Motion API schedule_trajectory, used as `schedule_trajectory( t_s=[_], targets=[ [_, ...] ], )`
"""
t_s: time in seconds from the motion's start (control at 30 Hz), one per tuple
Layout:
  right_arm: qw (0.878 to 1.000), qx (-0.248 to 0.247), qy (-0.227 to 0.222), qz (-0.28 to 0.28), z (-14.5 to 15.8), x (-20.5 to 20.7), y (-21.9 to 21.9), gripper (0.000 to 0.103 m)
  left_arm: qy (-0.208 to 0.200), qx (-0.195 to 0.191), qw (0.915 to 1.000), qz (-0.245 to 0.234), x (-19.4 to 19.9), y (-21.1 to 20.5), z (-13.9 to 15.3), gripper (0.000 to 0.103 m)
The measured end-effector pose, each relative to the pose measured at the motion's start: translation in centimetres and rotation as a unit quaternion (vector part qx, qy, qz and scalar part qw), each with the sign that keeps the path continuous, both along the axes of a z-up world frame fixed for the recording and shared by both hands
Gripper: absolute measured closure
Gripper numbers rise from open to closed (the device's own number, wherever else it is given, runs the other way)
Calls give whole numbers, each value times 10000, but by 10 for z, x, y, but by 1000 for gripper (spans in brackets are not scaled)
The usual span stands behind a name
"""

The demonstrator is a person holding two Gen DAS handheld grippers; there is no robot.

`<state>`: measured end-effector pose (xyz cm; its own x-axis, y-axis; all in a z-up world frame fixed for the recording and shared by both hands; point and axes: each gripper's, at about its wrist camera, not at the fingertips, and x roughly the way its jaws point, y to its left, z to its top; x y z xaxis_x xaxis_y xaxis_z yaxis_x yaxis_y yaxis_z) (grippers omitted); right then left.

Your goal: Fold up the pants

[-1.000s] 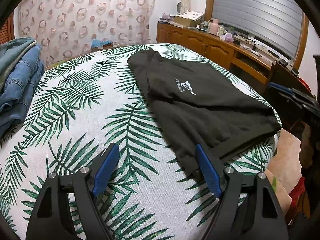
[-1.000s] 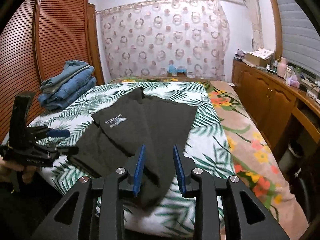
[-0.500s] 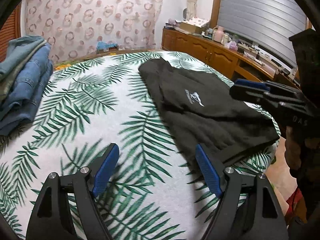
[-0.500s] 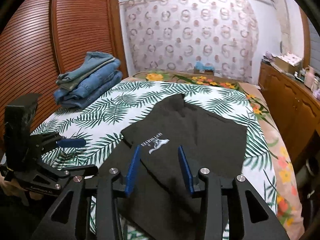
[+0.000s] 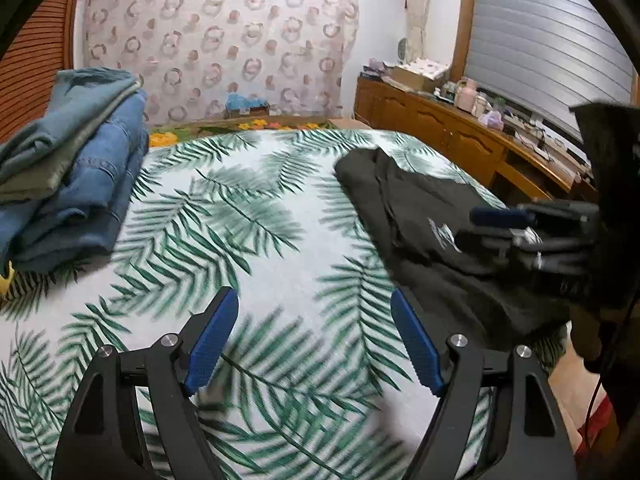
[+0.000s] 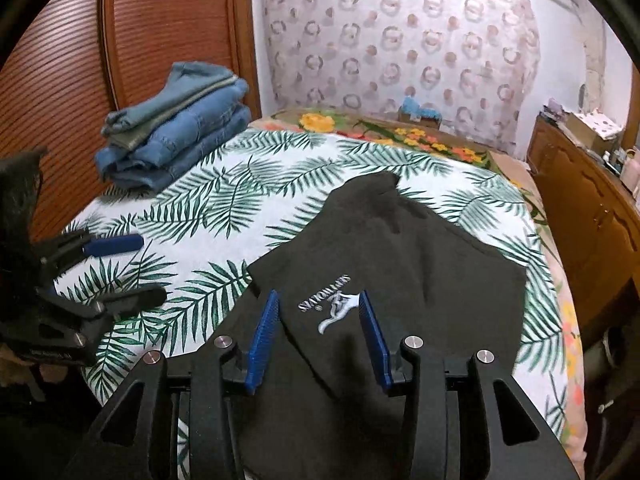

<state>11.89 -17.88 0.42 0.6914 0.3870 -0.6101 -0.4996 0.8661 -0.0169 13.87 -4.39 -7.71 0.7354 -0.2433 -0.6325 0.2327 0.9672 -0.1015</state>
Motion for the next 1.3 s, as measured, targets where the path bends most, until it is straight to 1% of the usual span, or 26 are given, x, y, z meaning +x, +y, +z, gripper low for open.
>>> schedule_trajectory(
  t_s=[0.2,0.37,0.53,0.6,0.67,0.73,0.93,1.17,1.3],
  targets=[
    [9998,-137,37,166,1,13,22,59,-301,-18,9995,115,10,11,10,24],
    [9991,-156,189,345,-1,21,33,59,-243,-163,9995,121,11,15,7,24],
    [9979,-317,348,434,-11,30,41,60,-223,-117,9996,99,12,13,2,24],
    [9976,-406,378,425,-14,34,41,70,-224,-91,9997,77,11,12,1,24],
    [9979,-411,322,390,-12,35,41,90,-222,-19,9997,74,11,9,-1,24],
    [9984,-313,300,366,-8,35,35,97,-221,27,9997,61,11,7,-2,24],
    [9997,-35,47,229,16,26,14,100,-216,154,9996,35,11,2,-5,24],
    [9996,-73,-281,13,41,25,-11,100,-194,234,9995,-15,12,-1,-7,24],
    [9983,-245,-468,-248,54,27,-28,100,-130,184,9997,8,13,0,-8,24]
  ],
)
